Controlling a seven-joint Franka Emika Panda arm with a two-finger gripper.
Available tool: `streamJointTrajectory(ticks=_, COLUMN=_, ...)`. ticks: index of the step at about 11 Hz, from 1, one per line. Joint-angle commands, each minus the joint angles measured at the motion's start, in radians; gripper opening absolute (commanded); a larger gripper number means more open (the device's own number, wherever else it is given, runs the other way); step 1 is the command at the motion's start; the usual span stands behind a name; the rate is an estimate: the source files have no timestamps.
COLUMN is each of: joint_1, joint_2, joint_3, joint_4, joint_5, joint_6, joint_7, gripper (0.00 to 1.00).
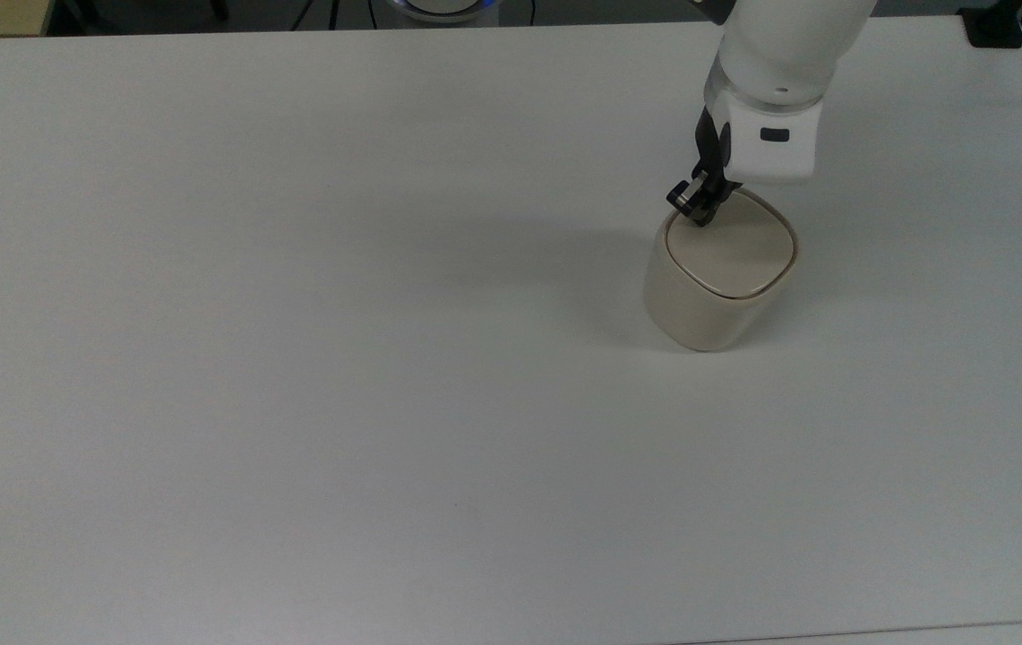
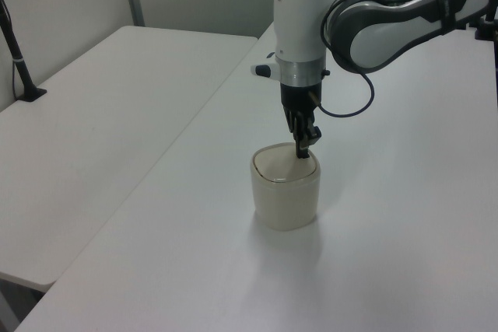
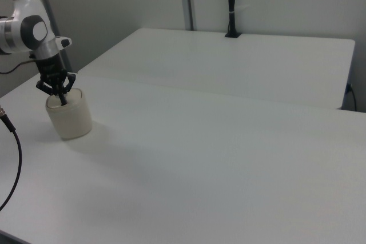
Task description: Open the trash bin
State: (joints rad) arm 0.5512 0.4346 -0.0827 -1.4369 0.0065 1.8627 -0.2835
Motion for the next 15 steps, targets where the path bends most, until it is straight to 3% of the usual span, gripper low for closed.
streamJointTrajectory(ticks=1, joint_1=0.024, joint_2=0.026, joint_3=-0.02, joint_4=0.003, joint_5=-0.019, joint_6=0.032, joint_7=0.02, gripper=0.0)
streamJointTrajectory(ticks=2, joint_1=0.02, joint_2=0.013, joint_3=-0.02, joint_4=0.004, joint_5=-0.016, joint_6=0.027, joint_7=0.021, gripper=0.0)
streamJointTrajectory(ticks=4, joint_1=-0.012, joint_2=-0.11, joint_3=-0.017, joint_4=-0.017, joint_5=-0.008, joint_6=-0.003, joint_7=0.02, gripper=0.0)
streamJointTrajectory(ticks=7, joint_1=-0.133, joint_2=-0.305, joint_3=0.01, joint_4=-0.039, joint_5=-0.005, joint_6=-0.215, joint_7=-0.009, gripper=0.05)
streamJointTrajectory(ticks=8, joint_1=-0.179, joint_2=-0.357, joint_3=0.017, joint_4=-0.055, joint_5=-0.005, joint_6=-0.279, joint_7=-0.011, gripper=0.2)
streamJointTrajectory(ticks=10, joint_1=-0.302, joint_2=-0.41, joint_3=0.064, joint_4=-0.072, joint_5=-0.011, joint_6=-0.348, joint_7=0.032, gripper=0.34)
streamJointTrajectory(ticks=11, joint_1=-0.38, joint_2=-0.424, joint_3=0.092, joint_4=-0.074, joint_5=-0.011, joint_6=-0.353, joint_7=0.1, gripper=0.53)
streamJointTrajectory(ticks=12, joint_1=-0.439, joint_2=-0.428, joint_3=0.113, joint_4=-0.079, joint_5=-0.011, joint_6=-0.356, joint_7=0.147, gripper=0.63)
streamJointTrajectory(ticks=13, joint_1=-0.477, joint_2=-0.431, joint_3=0.122, joint_4=-0.094, joint_5=-0.011, joint_6=-0.35, joint_7=0.173, gripper=0.85)
streamJointTrajectory(ticks=14, joint_1=-0.514, joint_2=-0.435, joint_3=0.129, joint_4=-0.095, joint_5=-0.008, joint_6=-0.347, joint_7=0.205, gripper=1.0)
streamJointTrajectory(ticks=15, joint_1=-0.539, joint_2=-0.436, joint_3=0.132, joint_4=-0.096, joint_5=-0.004, joint_6=-0.352, joint_7=0.21, gripper=1.0)
